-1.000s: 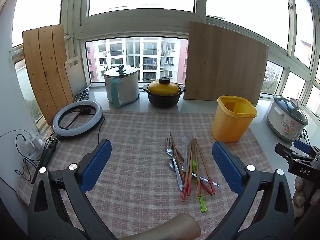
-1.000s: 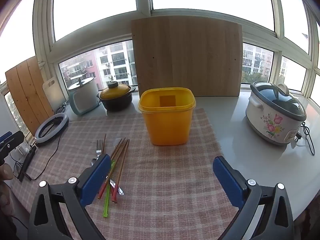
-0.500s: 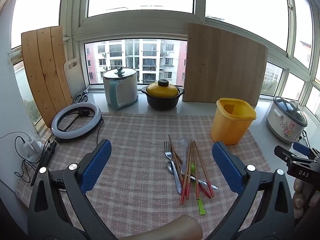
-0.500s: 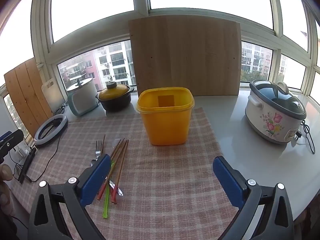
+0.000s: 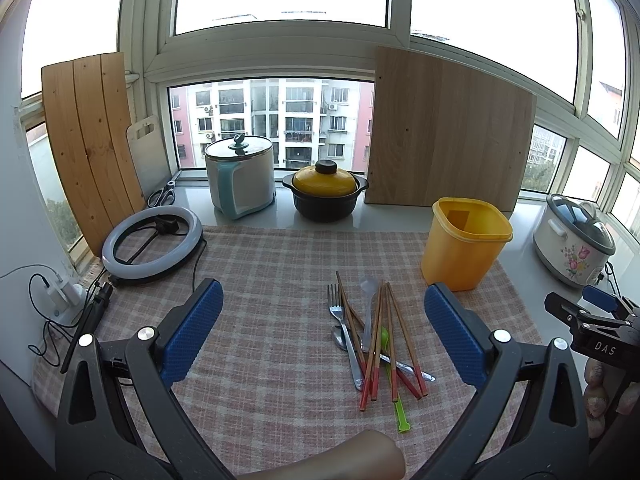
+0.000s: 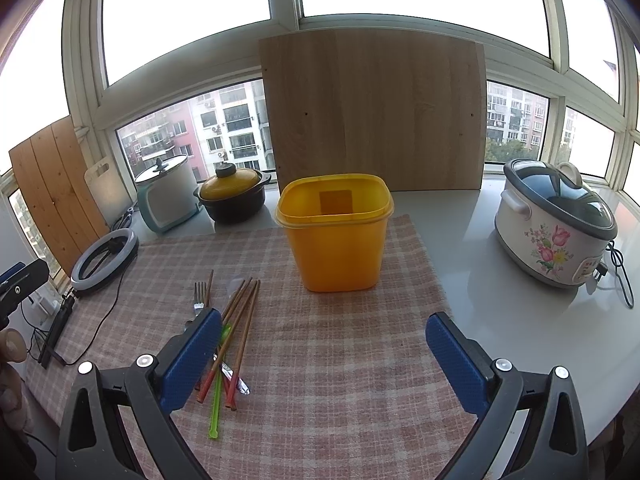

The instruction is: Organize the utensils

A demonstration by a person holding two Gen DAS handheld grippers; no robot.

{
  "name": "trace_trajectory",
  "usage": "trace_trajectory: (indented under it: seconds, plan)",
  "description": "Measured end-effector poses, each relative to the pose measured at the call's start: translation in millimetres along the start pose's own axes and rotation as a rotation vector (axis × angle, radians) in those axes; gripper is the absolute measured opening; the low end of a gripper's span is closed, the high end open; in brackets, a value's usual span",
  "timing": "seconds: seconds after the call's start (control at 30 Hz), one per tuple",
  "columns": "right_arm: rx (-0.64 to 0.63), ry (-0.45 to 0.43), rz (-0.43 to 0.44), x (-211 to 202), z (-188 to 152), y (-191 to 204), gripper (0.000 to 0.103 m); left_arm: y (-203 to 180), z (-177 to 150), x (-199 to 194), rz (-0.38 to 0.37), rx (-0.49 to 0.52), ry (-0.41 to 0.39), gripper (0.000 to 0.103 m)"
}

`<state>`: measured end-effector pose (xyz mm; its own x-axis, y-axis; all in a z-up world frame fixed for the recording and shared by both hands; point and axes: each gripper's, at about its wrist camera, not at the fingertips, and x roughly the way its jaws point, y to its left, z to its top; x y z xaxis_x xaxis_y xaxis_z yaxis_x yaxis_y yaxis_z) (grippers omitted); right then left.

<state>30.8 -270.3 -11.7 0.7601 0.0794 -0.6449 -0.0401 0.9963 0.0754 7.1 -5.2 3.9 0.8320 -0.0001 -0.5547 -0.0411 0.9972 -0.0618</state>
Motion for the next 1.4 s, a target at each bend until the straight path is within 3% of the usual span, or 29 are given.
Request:
trace_trajectory:
  seconds: [1.4]
  plan:
    - [0.006, 0.019, 0.005, 5.8, -2.9, 0.5, 0.103, -0.1, -0.7, 0.5, 0.001, 0.000, 0.002, 0.102]
